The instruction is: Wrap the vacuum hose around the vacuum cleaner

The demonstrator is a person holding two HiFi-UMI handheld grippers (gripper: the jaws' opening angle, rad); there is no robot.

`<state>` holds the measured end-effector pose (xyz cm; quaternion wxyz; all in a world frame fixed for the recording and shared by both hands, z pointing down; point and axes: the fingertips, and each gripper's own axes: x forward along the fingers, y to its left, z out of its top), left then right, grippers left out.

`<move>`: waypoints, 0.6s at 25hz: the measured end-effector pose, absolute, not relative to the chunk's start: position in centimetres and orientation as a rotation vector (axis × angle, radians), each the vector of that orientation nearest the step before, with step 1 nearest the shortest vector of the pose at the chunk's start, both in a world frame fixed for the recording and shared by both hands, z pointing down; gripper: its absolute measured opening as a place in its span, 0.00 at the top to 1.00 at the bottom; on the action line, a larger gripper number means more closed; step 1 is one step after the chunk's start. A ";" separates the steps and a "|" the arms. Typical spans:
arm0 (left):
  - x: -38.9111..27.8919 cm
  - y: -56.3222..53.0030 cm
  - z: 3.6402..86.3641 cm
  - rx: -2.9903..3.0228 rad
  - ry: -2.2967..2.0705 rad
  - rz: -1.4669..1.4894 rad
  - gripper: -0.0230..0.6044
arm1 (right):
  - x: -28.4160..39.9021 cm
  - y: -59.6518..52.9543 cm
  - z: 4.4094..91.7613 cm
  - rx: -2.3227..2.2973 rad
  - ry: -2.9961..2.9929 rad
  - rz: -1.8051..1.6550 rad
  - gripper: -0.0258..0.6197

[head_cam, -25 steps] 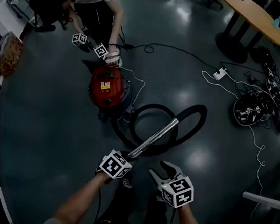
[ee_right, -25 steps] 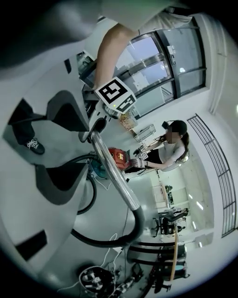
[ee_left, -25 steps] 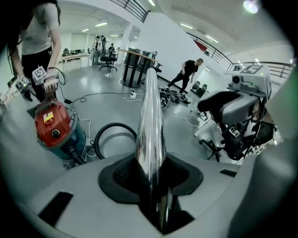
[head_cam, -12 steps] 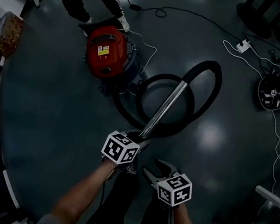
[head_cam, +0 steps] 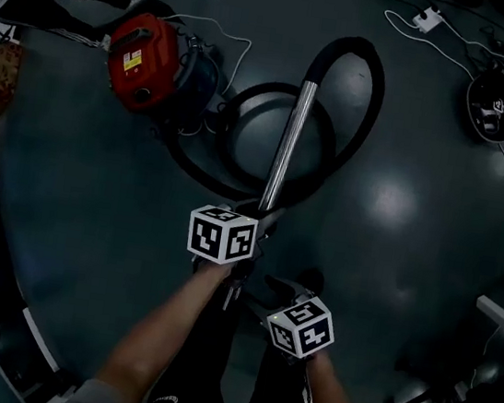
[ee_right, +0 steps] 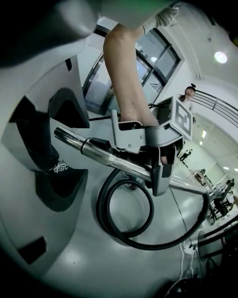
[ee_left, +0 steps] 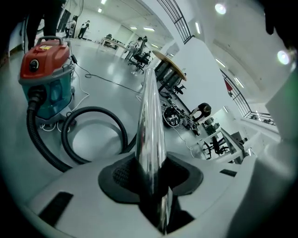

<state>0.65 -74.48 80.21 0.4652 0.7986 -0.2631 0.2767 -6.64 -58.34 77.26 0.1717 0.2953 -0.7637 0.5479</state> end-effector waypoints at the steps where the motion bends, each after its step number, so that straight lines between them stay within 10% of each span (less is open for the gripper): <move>1: 1.9 -74.2 80.5 1.950 -0.650 0.673 0.72 | -5.9 -58.0 77.7 0.850 -2.156 1.565 0.57; 15: 17.0 -69.4 83.6 1.786 -0.725 0.769 0.72 | 4.9 -54.8 82.1 1.019 -2.040 1.740 0.57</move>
